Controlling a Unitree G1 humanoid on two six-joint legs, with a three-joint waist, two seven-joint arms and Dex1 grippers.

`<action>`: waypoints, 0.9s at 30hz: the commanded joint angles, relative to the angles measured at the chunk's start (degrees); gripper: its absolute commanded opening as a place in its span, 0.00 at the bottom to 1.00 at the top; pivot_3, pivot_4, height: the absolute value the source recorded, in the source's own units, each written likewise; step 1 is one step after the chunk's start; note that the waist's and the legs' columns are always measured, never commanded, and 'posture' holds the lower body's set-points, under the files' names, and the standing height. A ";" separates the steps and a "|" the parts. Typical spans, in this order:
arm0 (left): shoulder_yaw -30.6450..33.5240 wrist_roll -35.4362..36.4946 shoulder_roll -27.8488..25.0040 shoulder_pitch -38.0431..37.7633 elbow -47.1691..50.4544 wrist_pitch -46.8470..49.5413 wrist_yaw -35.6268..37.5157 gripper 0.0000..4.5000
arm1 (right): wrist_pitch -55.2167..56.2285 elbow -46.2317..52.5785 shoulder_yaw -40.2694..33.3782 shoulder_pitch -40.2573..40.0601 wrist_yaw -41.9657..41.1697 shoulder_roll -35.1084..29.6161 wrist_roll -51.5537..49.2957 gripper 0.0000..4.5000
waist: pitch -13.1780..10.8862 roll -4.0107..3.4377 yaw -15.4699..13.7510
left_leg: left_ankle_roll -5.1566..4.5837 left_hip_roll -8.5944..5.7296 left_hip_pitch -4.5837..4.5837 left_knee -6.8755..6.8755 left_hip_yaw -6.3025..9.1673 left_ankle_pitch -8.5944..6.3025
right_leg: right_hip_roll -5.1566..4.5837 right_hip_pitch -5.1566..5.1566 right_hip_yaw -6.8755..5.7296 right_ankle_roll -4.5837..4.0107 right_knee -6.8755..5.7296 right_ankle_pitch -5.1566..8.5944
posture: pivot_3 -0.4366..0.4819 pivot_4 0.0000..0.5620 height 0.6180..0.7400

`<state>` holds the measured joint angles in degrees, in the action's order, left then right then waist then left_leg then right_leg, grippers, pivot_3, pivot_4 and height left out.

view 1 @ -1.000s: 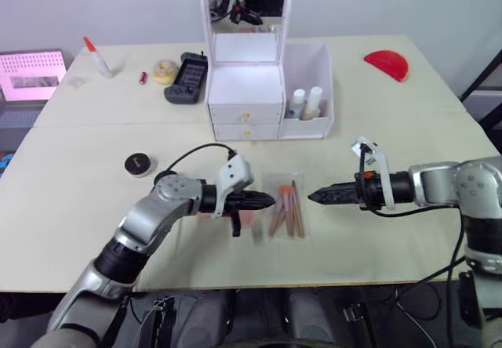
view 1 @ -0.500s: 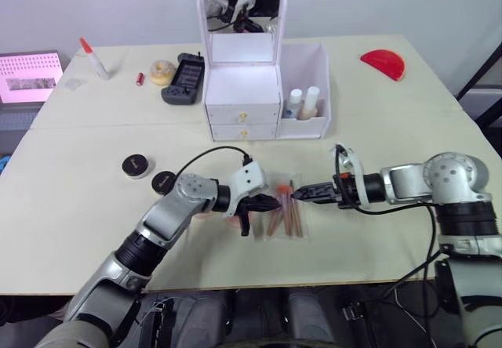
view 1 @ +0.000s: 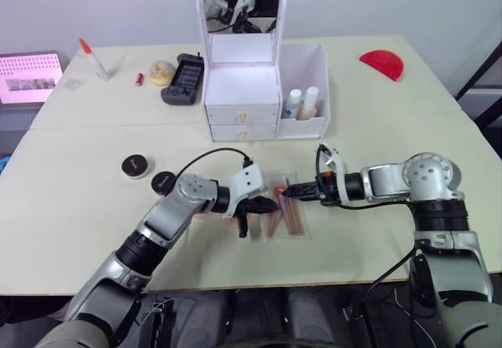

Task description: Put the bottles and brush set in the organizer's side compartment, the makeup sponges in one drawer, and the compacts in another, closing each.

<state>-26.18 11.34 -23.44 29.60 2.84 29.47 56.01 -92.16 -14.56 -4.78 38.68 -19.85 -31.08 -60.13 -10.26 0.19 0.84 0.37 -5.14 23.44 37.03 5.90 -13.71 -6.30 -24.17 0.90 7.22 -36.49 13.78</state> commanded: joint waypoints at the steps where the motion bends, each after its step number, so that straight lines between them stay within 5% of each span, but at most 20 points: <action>1: 0.59 -0.26 -0.01 0.08 1.66 -0.69 0.30 0.00 | -0.34 0.13 -0.47 0.21 -0.20 0.60 0.57 0.01 | 0.00 0.00 -0.02 | 0.00 0.00 0.00 0.00 0.00 0.00 | 0.00 0.00 0.00 0.00 0.00 0.00 | 0.48 0.27 0.98; 14: 7.57 5.96 -1.43 0.10 6.60 3.47 1.32 0.00 | -0.34 0.62 -5.43 1.13 -1.85 -0.53 -1.27 0.01 | -0.01 0.00 -0.03 | 0.00 -0.01 0.02 0.00 0.00 0.00 | -0.01 -0.02 0.00 0.00 -0.03 0.00 | 0.48 0.27 0.98; 20: 25.46 22.36 -8.50 -3.83 19.37 14.61 1.18 0.00 | 1.18 12.15 -11.10 0.51 -7.80 -4.03 -4.95 0.01 | -0.04 -0.03 0.20 | 0.00 0.04 0.08 -0.02 0.01 0.00 | 0.04 -0.16 0.02 0.00 -0.07 0.01 | 0.48 0.27 0.98; 27: 40.42 31.12 -15.02 -6.11 23.74 20.69 -5.58 0.00 | 20.90 19.16 -14.37 5.03 -17.44 -7.54 -0.18 0.01 | -0.06 0.01 -0.10 | -0.01 0.05 0.05 0.04 0.02 -0.01 | 0.08 -0.04 0.00 0.02 -0.06 0.02 | 0.48 0.27 0.98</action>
<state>10.99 40.59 -37.75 22.49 24.97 49.87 52.21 -77.07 3.82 -17.32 40.55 -35.79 -37.58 -62.26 -10.32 0.20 0.73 0.36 -5.10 23.49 37.09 5.92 -13.71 -6.22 -24.20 0.90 7.25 -36.55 13.79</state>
